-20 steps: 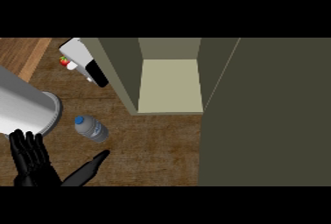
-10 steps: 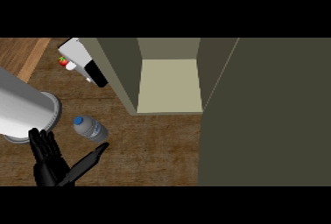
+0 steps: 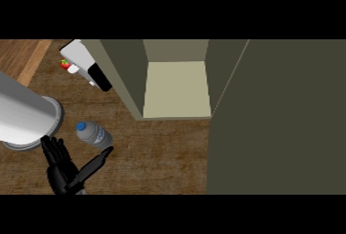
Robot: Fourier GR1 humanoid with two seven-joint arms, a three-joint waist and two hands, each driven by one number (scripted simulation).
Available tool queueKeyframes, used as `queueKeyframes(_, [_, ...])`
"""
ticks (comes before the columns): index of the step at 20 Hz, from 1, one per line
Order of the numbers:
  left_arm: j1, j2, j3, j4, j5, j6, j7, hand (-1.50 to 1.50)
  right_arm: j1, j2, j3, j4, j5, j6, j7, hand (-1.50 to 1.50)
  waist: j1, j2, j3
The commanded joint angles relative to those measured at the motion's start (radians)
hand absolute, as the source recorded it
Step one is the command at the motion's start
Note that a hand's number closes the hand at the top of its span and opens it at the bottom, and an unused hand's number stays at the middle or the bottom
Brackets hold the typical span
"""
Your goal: Pick up the bottled water, place it into the cabinet and close the cabinet
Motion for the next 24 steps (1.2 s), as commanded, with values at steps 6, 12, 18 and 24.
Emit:
queueKeyframes(6, [-0.138,-0.009,0.042,0.357,0.063,-0.253,-0.196,-1.50,0.118,-0.016,0.019,-0.126,-0.013,0.023,-0.024,-1.50,-0.013,0.001,-0.001])
queueKeyframes(12, [-0.227,0.022,0.124,0.517,0.085,-0.374,-0.298,-1.50,0.102,-0.024,-0.028,-0.112,-0.063,0.028,-0.030,-1.50,-0.003,0.002,0.000])
queueKeyframes(18, [-0.346,0.014,0.185,0.642,0.159,-0.408,-0.322,1.50,0.100,-0.028,-0.008,-0.083,-0.019,0.026,-0.038,-1.50,-0.008,0.002,0.000])
queueKeyframes(24, [-0.385,0.020,0.192,0.652,0.162,-0.451,-0.328,1.50,0.094,-0.030,-0.027,-0.101,-0.037,0.021,-0.036,-1.50,-0.005,0.002,0.000])
